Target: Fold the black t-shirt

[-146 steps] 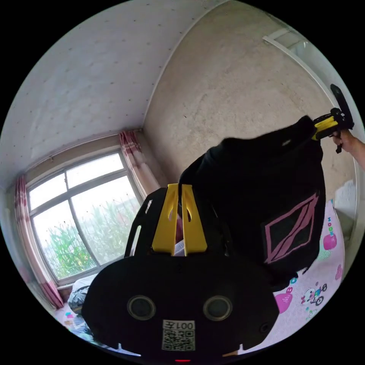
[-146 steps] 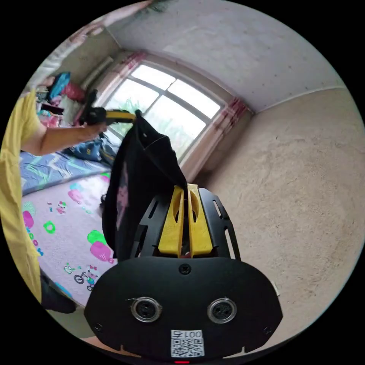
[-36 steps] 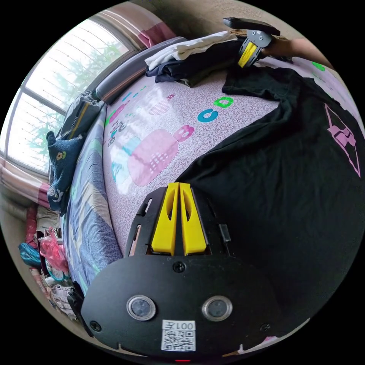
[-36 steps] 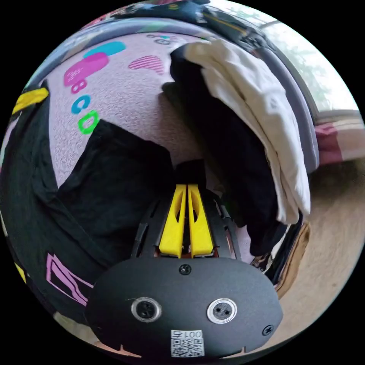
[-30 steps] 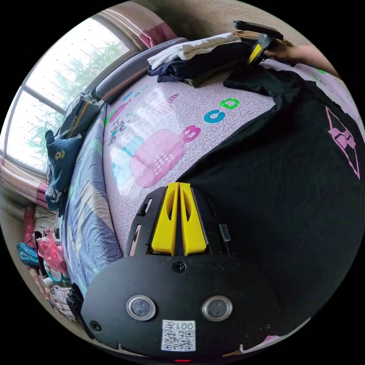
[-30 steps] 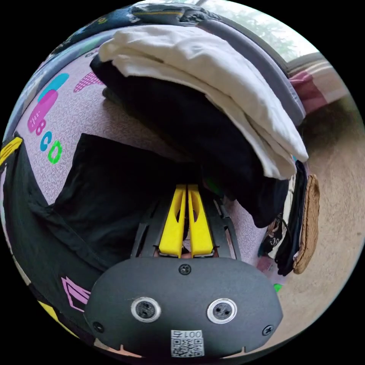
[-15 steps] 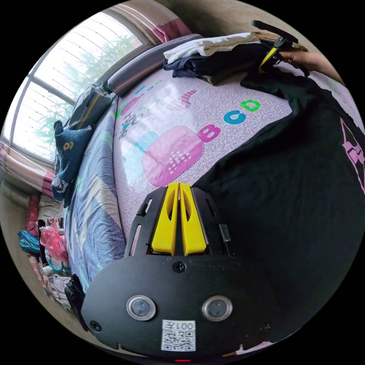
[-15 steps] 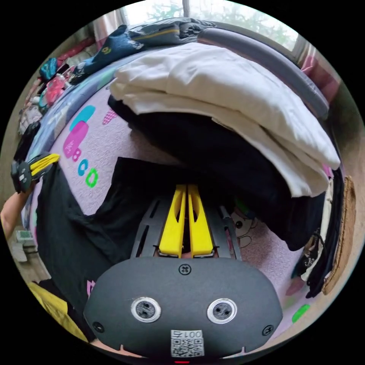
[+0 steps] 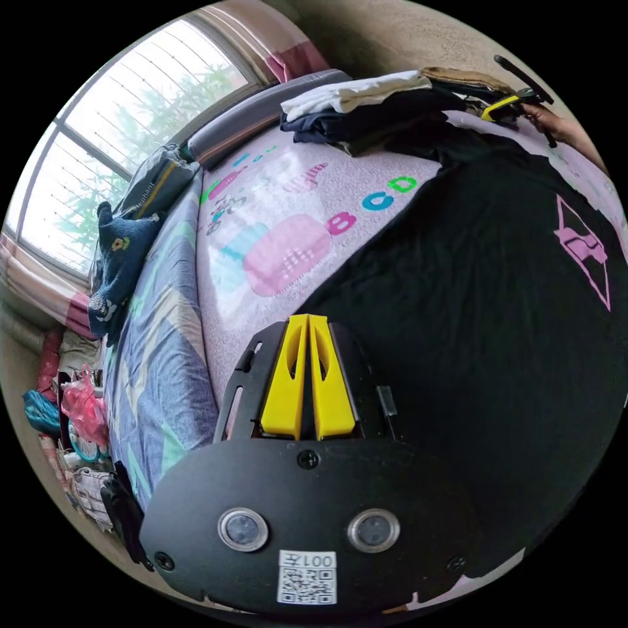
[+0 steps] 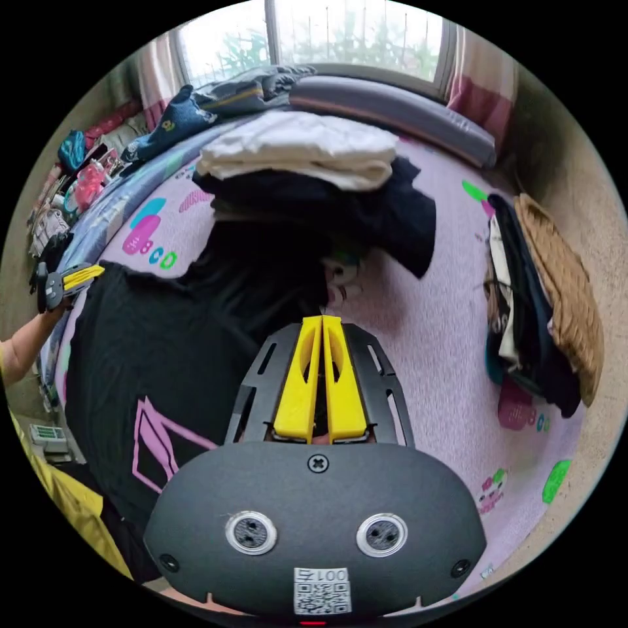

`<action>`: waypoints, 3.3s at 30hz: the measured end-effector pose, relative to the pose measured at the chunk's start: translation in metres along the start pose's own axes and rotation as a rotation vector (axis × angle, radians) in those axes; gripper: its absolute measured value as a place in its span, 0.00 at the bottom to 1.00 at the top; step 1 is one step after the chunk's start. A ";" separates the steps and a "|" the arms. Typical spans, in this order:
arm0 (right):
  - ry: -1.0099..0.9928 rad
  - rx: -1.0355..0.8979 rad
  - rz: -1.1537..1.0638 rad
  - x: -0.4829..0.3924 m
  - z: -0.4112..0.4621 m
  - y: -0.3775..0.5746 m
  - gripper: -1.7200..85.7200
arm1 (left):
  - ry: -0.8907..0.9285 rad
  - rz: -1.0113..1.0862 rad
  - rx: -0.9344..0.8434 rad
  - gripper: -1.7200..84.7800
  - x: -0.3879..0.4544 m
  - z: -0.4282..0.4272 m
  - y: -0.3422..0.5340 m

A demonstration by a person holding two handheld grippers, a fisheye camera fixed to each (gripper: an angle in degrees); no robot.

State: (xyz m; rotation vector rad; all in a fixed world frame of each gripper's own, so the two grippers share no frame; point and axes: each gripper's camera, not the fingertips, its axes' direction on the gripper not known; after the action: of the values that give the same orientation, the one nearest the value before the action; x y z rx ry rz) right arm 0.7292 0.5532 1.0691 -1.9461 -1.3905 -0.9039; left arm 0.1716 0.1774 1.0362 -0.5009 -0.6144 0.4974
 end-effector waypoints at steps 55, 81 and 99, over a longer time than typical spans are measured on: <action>-0.535 0.081 0.557 -0.014 -0.043 0.652 0.09 | 0.106 -0.068 -0.160 0.00 0.264 -0.053 0.232; -0.145 -0.001 0.809 -0.037 -0.128 0.751 0.02 | 0.110 0.183 -0.168 0.00 0.236 0.084 0.250; -0.586 0.199 0.594 -0.010 -0.071 0.718 0.07 | 0.650 -0.789 -0.283 0.03 0.135 0.149 0.449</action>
State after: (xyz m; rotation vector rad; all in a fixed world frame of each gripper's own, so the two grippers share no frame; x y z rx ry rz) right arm 1.3982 0.2839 1.0558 -2.3604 -1.0131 0.0867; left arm 0.0429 0.6425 0.9401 -0.5991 -0.2099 -0.5012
